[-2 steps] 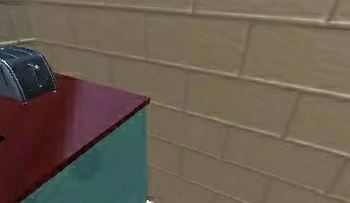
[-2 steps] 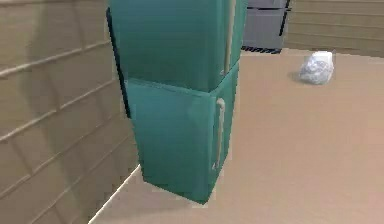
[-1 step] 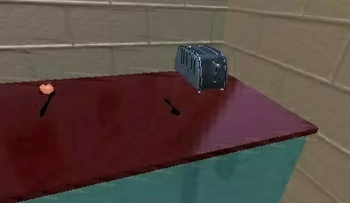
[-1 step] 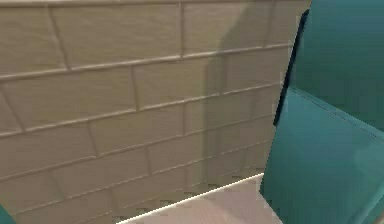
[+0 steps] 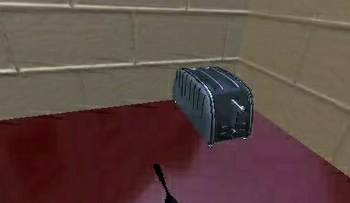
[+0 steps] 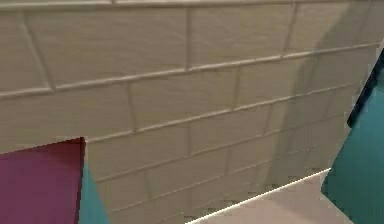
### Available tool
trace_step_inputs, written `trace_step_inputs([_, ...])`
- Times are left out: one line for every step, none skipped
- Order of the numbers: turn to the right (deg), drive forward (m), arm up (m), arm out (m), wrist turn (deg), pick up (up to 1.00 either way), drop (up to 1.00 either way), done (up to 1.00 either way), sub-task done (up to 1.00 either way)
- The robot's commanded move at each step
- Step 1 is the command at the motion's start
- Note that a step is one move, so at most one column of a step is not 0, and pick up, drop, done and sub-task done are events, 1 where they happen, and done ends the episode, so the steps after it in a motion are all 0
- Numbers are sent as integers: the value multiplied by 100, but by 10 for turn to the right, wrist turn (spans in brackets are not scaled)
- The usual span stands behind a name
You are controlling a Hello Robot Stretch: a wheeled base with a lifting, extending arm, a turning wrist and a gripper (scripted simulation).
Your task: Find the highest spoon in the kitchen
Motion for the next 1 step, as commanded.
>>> trace_step_inputs([0,0,0,0,0,0,0,100,0])
